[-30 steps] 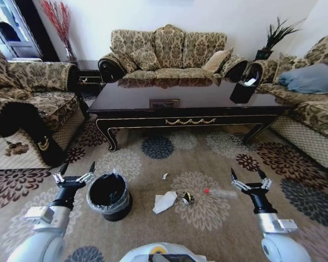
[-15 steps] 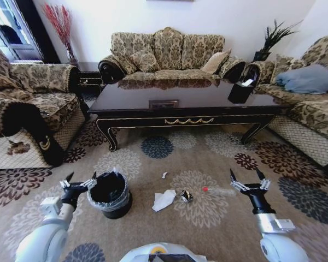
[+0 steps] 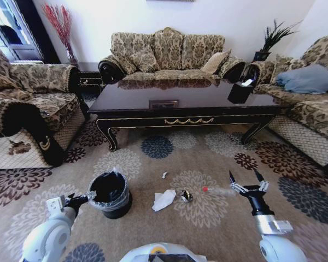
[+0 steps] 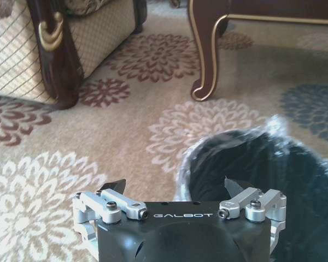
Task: Move to the front of the table and pick up the trash from the floor, then place it into the trash bin.
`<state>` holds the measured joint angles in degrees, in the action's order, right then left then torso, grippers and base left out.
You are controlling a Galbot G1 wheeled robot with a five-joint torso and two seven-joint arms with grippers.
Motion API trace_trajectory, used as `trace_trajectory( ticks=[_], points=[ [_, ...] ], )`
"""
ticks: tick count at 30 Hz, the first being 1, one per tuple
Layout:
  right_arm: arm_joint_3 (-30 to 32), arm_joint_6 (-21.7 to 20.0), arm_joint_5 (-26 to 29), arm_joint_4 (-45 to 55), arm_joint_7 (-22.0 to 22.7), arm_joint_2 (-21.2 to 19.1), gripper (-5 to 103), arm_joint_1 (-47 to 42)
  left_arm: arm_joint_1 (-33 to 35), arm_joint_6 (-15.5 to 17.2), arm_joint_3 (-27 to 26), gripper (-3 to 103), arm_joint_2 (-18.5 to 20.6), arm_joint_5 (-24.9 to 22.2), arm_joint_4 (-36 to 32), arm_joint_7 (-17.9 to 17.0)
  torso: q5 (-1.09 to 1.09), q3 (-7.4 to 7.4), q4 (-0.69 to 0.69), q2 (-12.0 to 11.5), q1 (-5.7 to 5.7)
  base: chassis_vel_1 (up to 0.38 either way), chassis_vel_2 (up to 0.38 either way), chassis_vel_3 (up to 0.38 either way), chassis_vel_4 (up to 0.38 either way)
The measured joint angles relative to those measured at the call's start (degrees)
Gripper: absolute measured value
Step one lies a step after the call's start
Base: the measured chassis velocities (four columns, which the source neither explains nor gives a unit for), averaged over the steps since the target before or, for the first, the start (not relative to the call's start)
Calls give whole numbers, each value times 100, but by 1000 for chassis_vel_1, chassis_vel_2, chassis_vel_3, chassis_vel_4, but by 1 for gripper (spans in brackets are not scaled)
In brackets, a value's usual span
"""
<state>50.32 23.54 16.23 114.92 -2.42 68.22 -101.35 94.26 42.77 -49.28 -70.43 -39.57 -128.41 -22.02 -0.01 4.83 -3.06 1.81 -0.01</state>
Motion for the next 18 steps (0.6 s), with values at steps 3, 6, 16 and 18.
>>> trace_trajectory(
  ticks=[3, 6, 16, 18],
  points=[
    [-36, 0, -42, -35, -2, 15, 100, 21, -129, -2, 55, 100, 52, -82, 269, -9, 1, 1, 0, 0, 0, 0, 0, 0, 0],
    [-67, 0, -81, -64, -2, 32, 100, 32, -262, -10, 123, 100, 85, -197, 459, 38, 0, 0, 0, 0, 0, 0, 0, 0, 0],
    [-97, 28, -189, -182, -3, 89, 100, 24, -756, -42, 408, 100, 186, -570, 1126, 218, 1, 1, 0, 0, 0, 0, 0, 0, 0],
    [-98, 31, -197, -191, -3, 96, 100, 23, -783, -44, 427, 100, 183, -579, 1171, 238, 1, 1, 0, 0, 0, 0, 0, 0, 0]
  ],
)
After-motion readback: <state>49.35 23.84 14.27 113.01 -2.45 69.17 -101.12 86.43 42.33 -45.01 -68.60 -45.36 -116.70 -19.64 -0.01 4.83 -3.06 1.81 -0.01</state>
